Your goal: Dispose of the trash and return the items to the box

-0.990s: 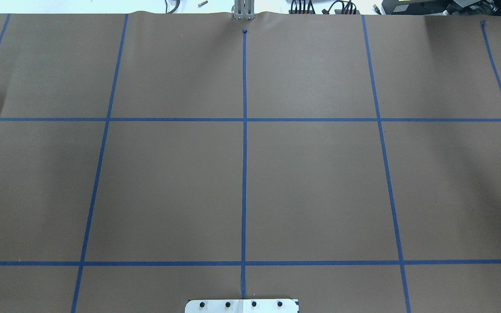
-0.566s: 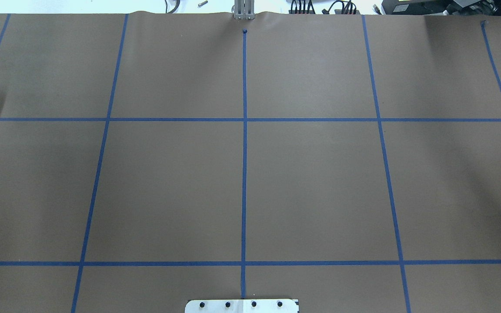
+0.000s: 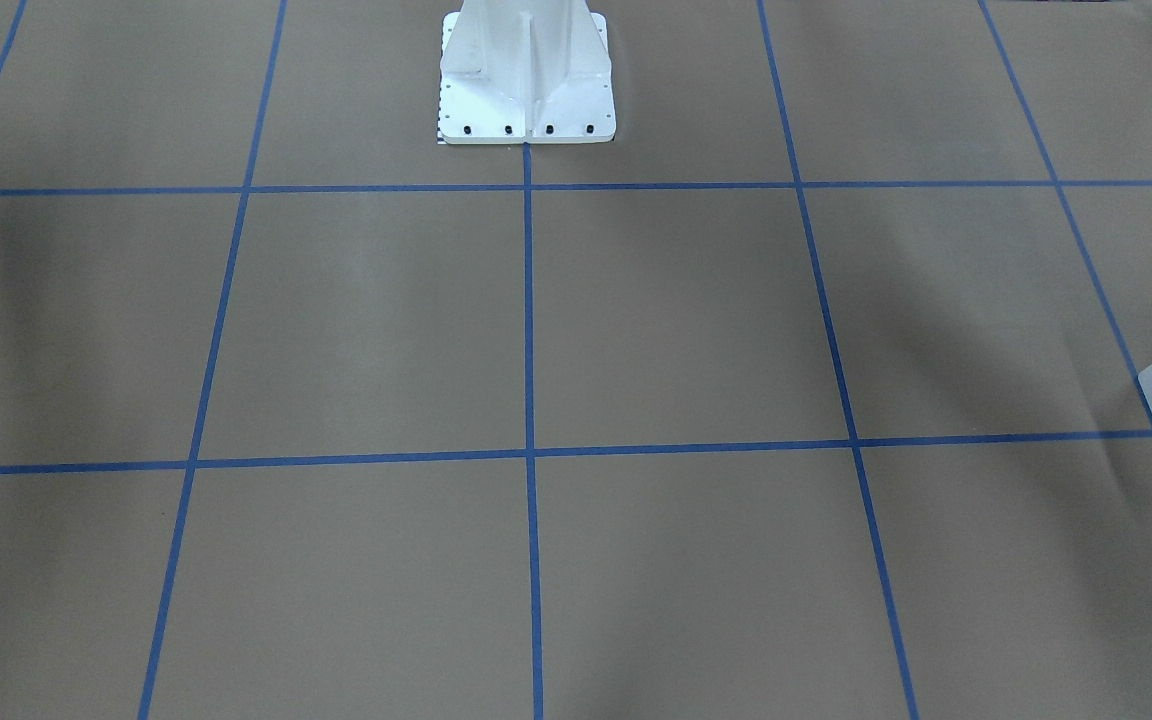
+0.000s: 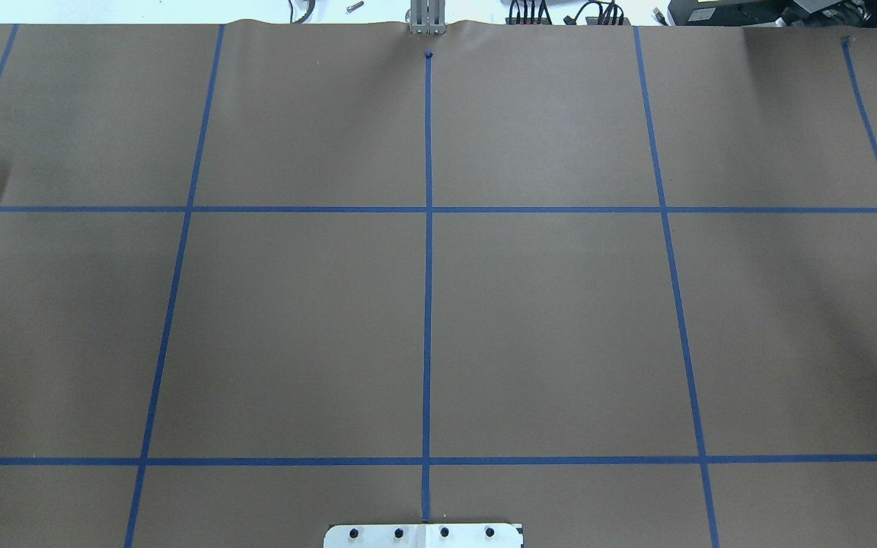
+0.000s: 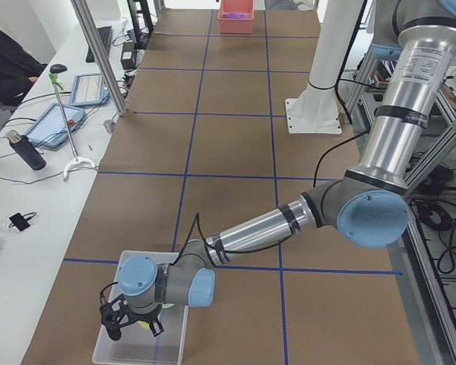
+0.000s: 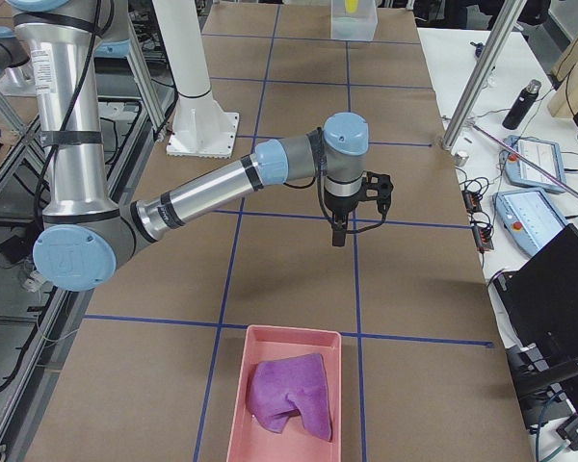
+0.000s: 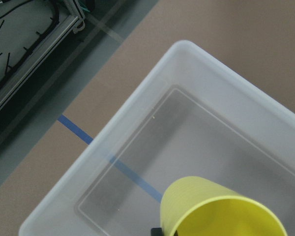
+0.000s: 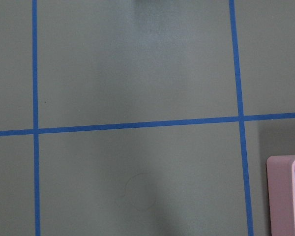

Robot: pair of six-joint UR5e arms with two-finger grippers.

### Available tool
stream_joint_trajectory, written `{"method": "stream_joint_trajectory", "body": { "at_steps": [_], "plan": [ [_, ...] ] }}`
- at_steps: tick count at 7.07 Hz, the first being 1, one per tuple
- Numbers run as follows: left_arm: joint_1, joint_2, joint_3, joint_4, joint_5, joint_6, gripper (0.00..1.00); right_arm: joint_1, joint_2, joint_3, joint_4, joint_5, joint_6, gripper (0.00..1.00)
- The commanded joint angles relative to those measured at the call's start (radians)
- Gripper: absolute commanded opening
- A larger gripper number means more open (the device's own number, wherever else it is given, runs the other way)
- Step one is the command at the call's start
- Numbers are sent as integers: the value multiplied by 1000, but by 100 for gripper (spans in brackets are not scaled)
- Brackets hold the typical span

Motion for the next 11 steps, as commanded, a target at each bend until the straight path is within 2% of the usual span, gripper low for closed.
{"method": "stream_joint_trajectory", "body": {
  "at_steps": [1, 4, 5, 6, 7, 9, 10, 11],
  "plan": [
    [16, 46, 2, -28, 8, 70, 0, -2, 1, 2, 1, 0, 0, 100],
    [16, 53, 1, -26, 35, 97, 0, -3, -2, 5, 0, 0, 0, 100],
    [16, 50, 2, -28, 34, 94, 63, -3, -2, 5, 0, 0, 0, 100],
    [4, 45, 1, -29, 32, 94, 95, -3, -2, 5, 0, 0, 0, 100],
    [-7, 42, 1, -29, 34, 94, 99, -3, -2, 5, 0, 0, 0, 100],
    [-53, 13, -11, -18, 29, 91, 99, -5, -2, 2, 0, 0, 0, 100],
    [-79, -8, -63, 20, 18, 101, 99, -5, -2, 3, 0, 0, 0, 100],
    [-81, -9, -184, 72, 18, 132, 99, -5, -2, 3, 0, 0, 0, 100]
  ]
}}
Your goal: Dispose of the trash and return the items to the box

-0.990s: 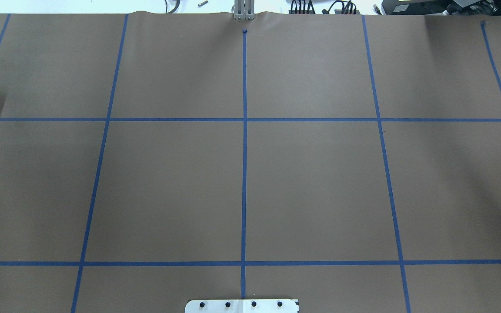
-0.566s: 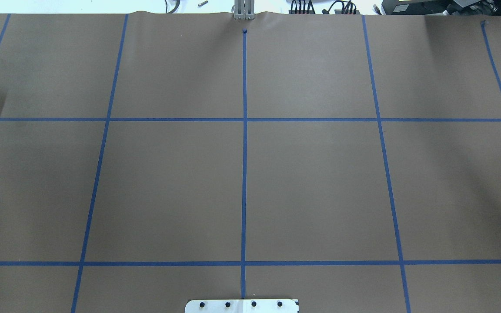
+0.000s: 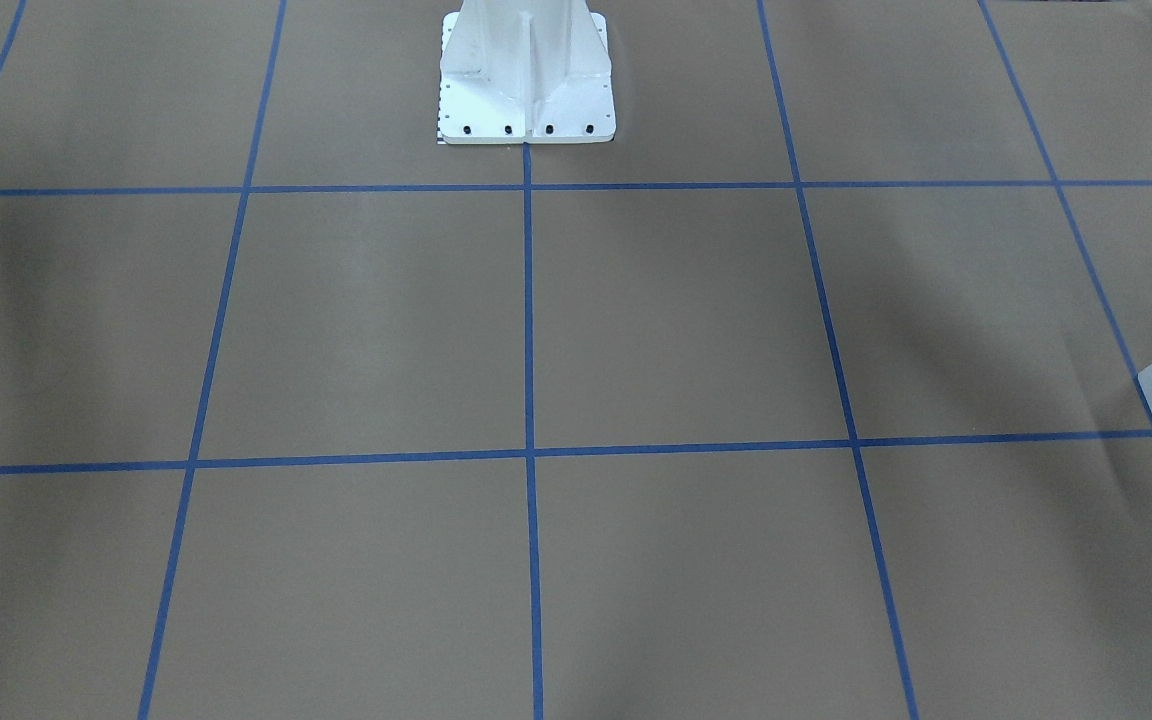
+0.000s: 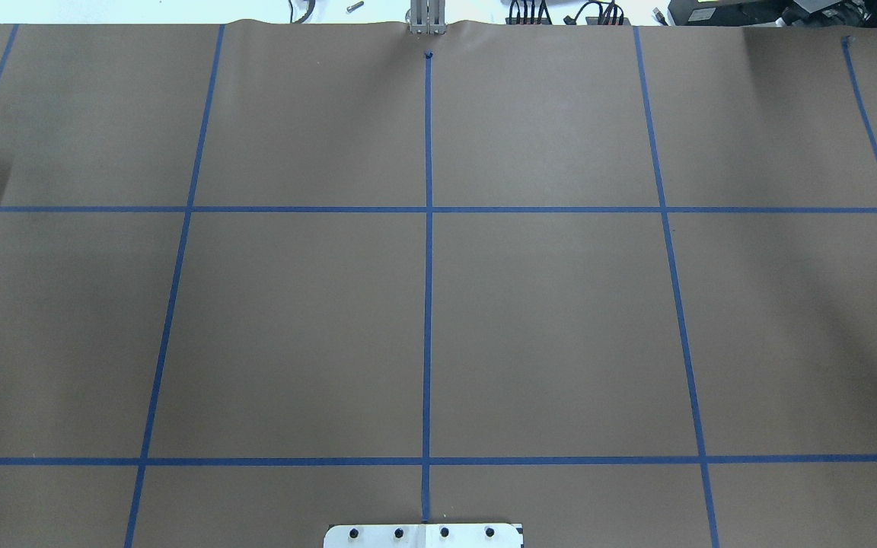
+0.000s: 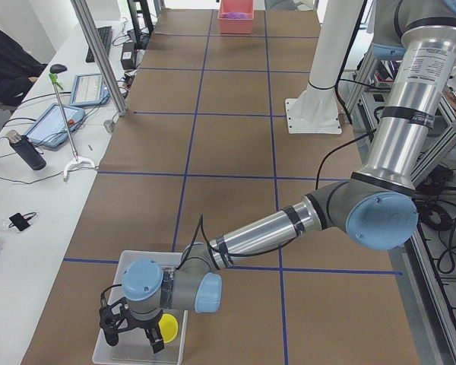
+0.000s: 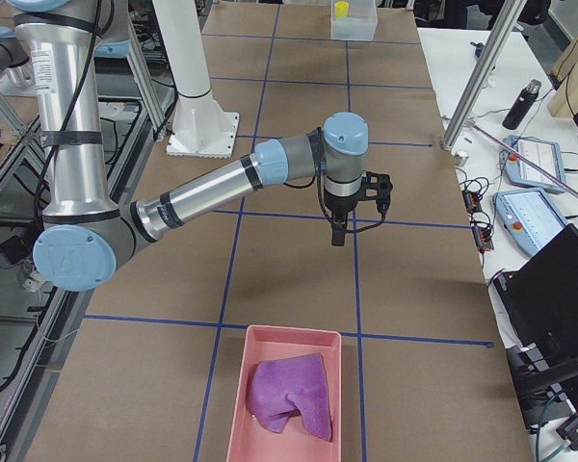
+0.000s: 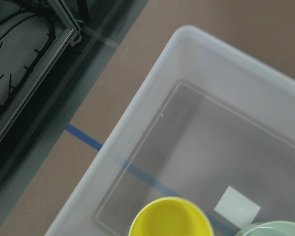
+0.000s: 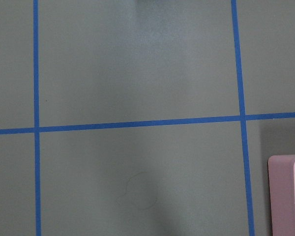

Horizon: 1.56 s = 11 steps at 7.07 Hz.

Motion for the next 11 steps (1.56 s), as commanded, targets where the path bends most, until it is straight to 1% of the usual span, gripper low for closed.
{"method": "stream_joint_trajectory", "body": {
  "at_steps": [1, 2, 3, 4, 5, 6, 7, 8, 9, 11],
  "plan": [
    [-8, -6, -229, 97, -4, 99, 99, 0, -9, 2, 8, 2, -3, 100],
    [-7, 1, -315, 151, -13, 216, 99, 0, -37, 2, 14, -1, -6, 100],
    [1, 42, -427, 168, -68, 243, 99, -6, -47, -6, 17, -11, -12, 100],
    [9, 142, -524, 148, -93, 259, 99, -14, -52, -13, 15, -14, -17, 100],
    [33, 162, -563, 151, -105, 257, 99, -12, -69, -23, 15, -12, -23, 100],
    [83, 163, -580, 168, -104, 256, 99, -12, -105, -36, 15, -59, -43, 100],
    [93, 164, -621, 264, -104, 257, 99, -12, -124, -49, 15, -84, -43, 100],
    [110, 172, -688, 389, -101, 257, 99, -11, -149, -50, 15, -83, -41, 100],
    [110, 208, -713, 403, -105, 257, 99, 1, -173, -58, 20, -83, -43, 100],
    [111, 244, -707, 397, -91, 259, 99, 34, -215, -72, 90, -80, -43, 100]
  ]
}}
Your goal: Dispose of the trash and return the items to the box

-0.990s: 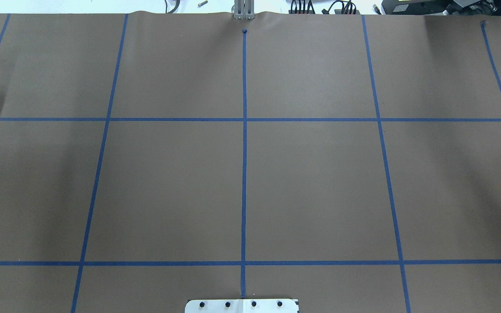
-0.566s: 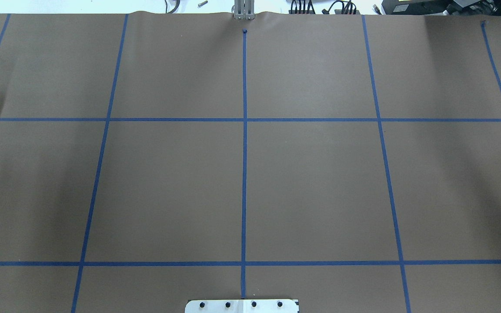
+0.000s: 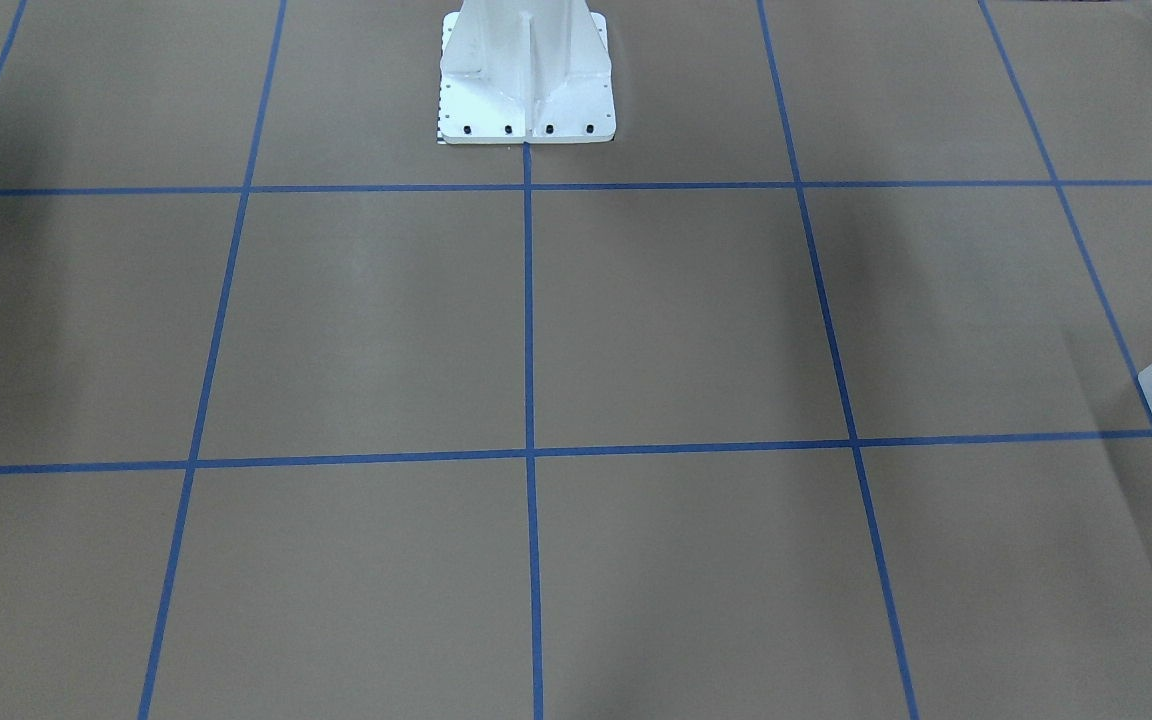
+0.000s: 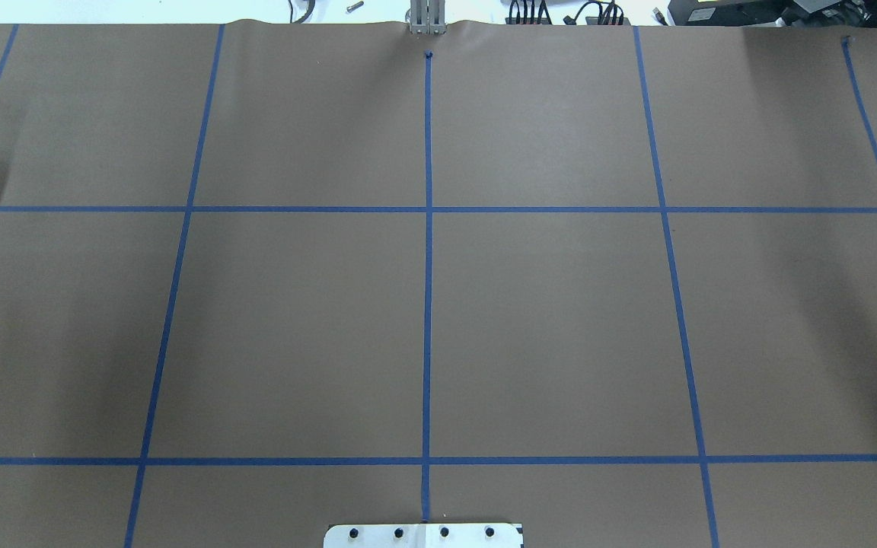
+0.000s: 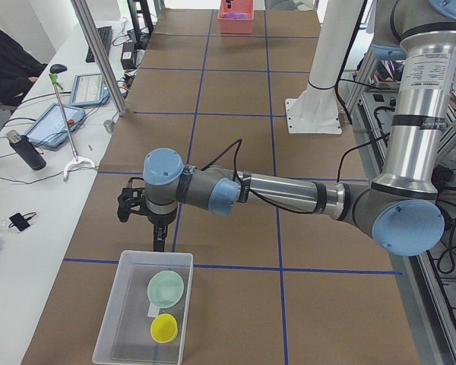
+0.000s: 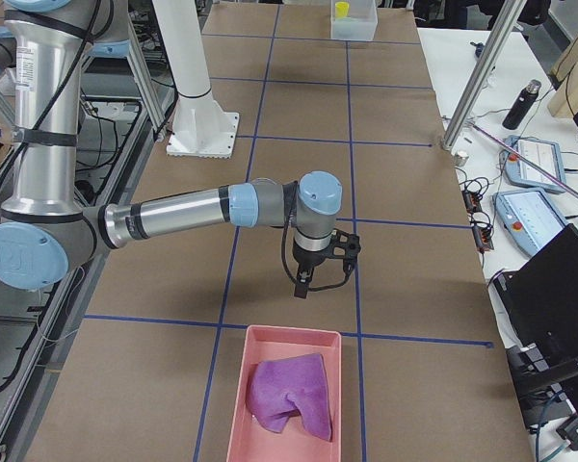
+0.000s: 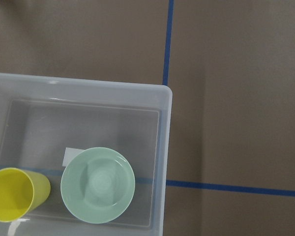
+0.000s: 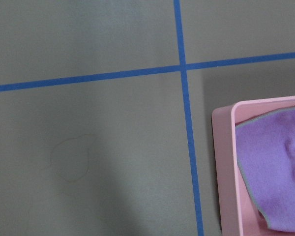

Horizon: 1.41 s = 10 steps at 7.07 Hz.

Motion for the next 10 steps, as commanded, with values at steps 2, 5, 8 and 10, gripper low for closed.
{"method": "stream_joint_trajectory", "body": {
  "at_steps": [2, 5, 8, 10],
  "plan": [
    [3, 32, 6, 8, 11, 1, 99, 27, -30, -48, 57, 4, 0, 100],
    [3, 39, 8, 13, 11, 1, 99, 77, -33, -188, 218, 75, -18, 100],
    [3, 50, 8, 14, 11, 1, 99, 130, -33, -137, 204, 117, -9, 100],
    [3, 50, 23, 11, 10, 1, 99, 130, -21, -133, 167, 116, -9, 100]
  ]
}}
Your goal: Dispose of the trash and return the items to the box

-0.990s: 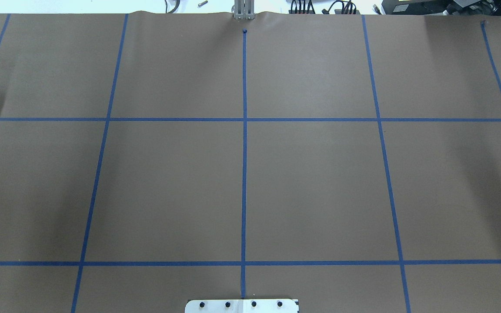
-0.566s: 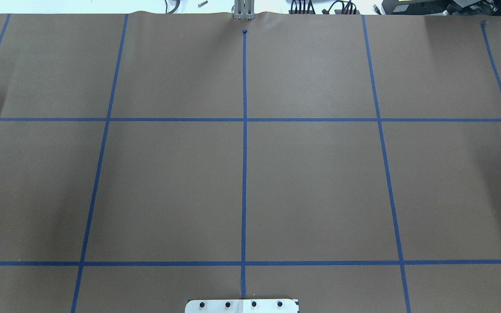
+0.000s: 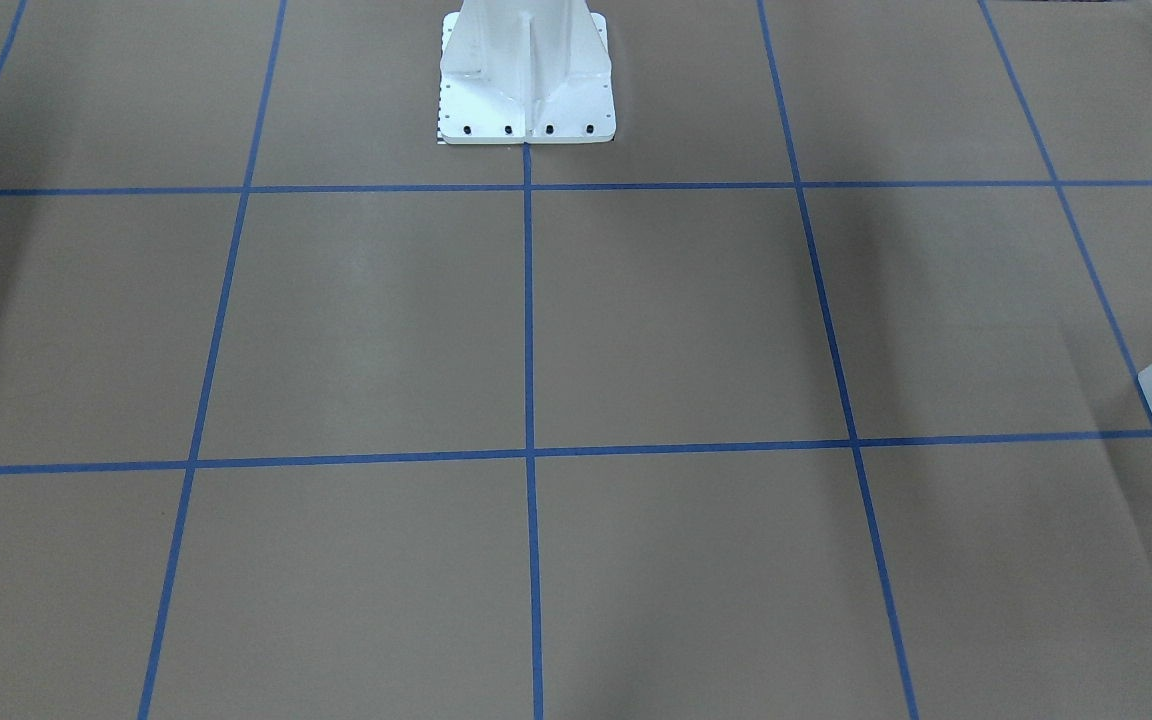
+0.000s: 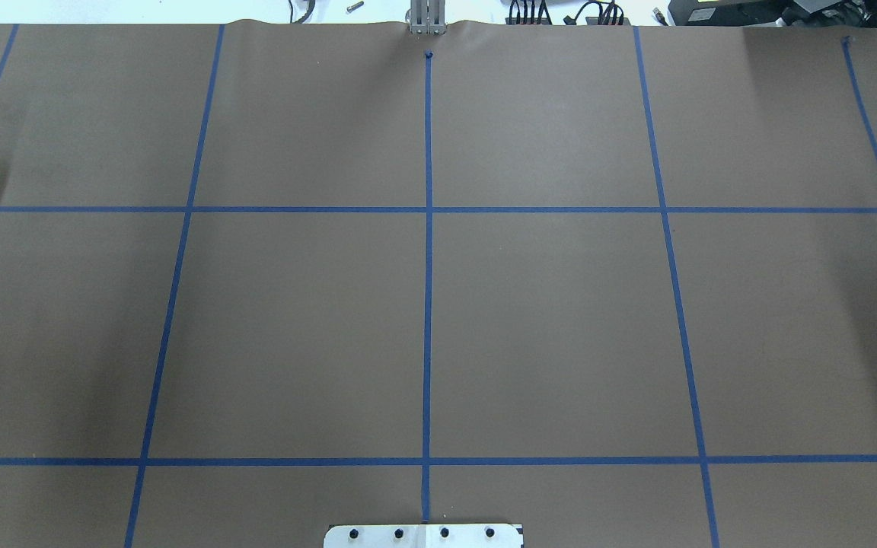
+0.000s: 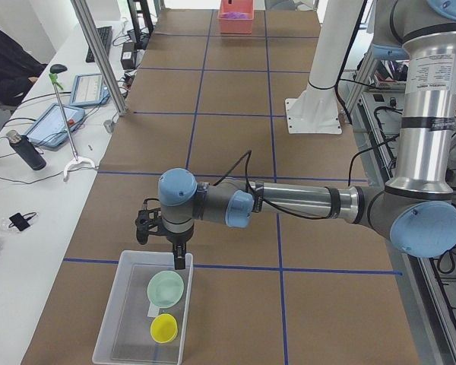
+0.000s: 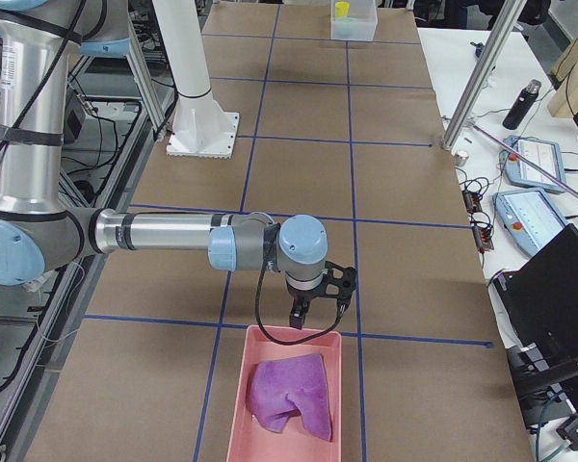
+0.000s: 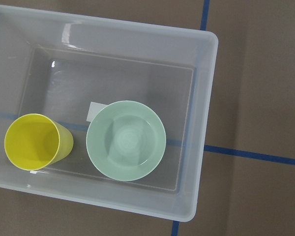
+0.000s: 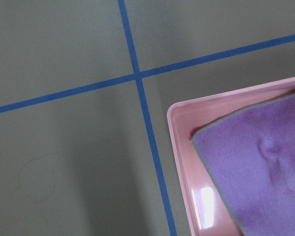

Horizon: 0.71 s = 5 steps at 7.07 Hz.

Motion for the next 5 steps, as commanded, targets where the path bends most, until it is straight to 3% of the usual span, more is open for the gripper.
{"method": "stream_joint_trajectory", "body": {
  "at_steps": [1, 5],
  "plan": [
    [0, 1, 10, -3, -1, 0, 99, 2, 6, 4, -14, 1, 0, 100],
    [0, -2, 21, -6, -1, -2, 99, 2, 7, 4, -13, -1, 0, 100]
  ]
}}
